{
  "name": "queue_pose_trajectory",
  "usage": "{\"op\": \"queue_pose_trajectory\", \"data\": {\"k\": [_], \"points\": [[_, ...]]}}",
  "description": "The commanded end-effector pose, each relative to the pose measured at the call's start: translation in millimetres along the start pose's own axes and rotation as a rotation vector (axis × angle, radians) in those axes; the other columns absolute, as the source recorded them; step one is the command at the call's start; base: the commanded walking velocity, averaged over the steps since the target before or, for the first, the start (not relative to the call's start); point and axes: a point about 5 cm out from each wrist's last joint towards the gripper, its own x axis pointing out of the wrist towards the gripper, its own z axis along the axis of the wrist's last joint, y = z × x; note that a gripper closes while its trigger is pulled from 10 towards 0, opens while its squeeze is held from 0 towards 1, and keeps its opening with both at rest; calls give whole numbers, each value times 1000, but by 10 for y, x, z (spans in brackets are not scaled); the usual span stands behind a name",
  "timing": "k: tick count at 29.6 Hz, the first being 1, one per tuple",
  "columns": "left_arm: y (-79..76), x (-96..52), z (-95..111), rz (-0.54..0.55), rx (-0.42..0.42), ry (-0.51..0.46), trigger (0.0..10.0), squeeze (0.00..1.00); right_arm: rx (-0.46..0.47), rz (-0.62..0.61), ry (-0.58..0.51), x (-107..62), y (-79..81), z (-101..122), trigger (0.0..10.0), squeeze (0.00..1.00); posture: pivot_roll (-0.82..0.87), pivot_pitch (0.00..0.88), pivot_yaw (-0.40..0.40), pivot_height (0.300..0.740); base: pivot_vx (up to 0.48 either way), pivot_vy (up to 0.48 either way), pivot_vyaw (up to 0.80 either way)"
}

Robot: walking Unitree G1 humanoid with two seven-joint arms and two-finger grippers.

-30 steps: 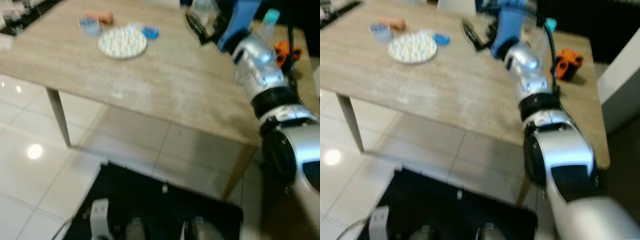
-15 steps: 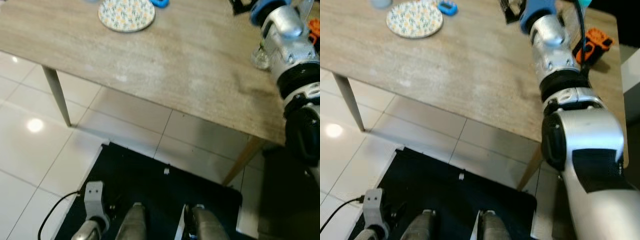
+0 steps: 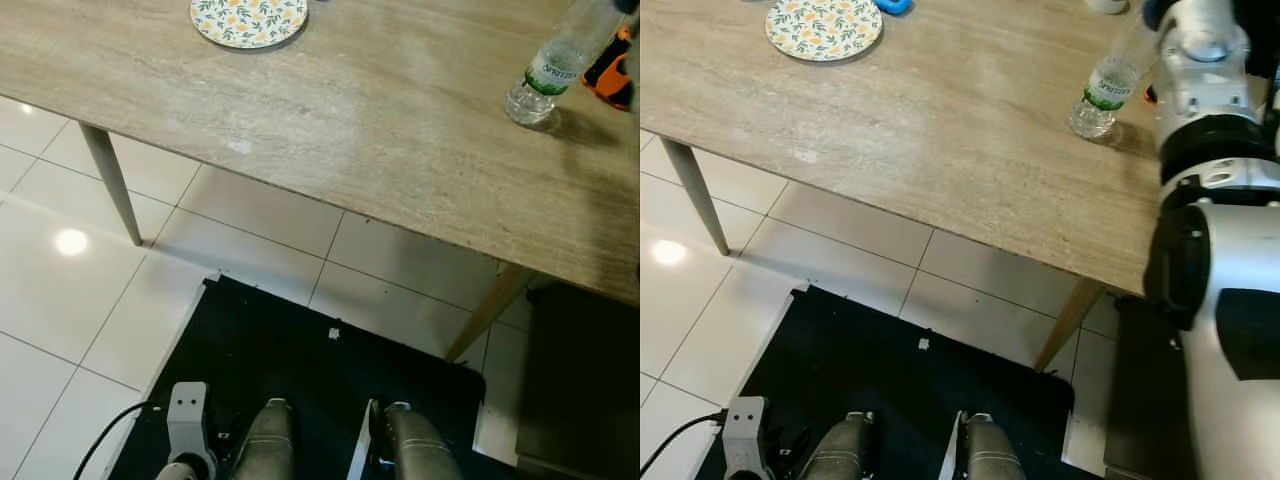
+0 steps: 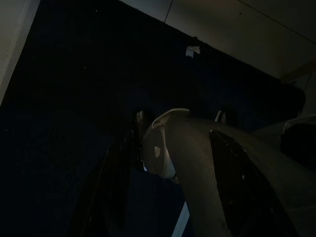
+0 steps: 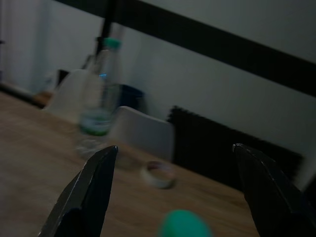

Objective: Restocking fridge

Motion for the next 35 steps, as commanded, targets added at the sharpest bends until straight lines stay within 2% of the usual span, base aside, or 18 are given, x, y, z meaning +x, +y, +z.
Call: {"op": "queue_pose_trajectory", "data": {"k": [1,6,8,10,17,26,33,34,35], "points": [[-4,-97,-175,2,-14,59,10000,0,15,-39,36,-39,-108,-102,10000,0,168,338,-53,740,0,0,0],[-17,-97,-179,-6,-9,60,10000,0,45,-62,49,-57,-174,-139,10000,0,171,338,-51,740,0,0,0],[-25,-100,-175,-11,-5,54,10000,0,92,-78,69,-77,-204,-191,10000,0,177,342,-47,740,0,0,0],[-24,-113,-175,-14,-2,49,10000,0,142,-89,84,-89,-211,-230,10000,0,184,351,-43,740,0,0,0],[-6,-156,-191,-18,7,44,10000,0,202,-100,116,-111,-202,-301,10000,0,196,365,-37,740,0,0,0],[12,-163,-172,-17,11,38,10000,0,210,-89,132,-118,-171,-330,10000,0,197,369,-36,740,0,0,0],[-30,-152,-162,-32,14,32,10000,0,223,-49,144,-115,-81,-347,10000,0,194,374,-36,740,0,0,0],[-32,-154,-163,-32,14,32,10000,0,215,-54,149,-117,-84,-354,0,0,194,374,-36,740,0,0,0],[-32,-155,-164,-32,14,32,10000,0,210,-58,153,-119,-86,-359,0,0,194,374,-36,740,0,0,0]]}}
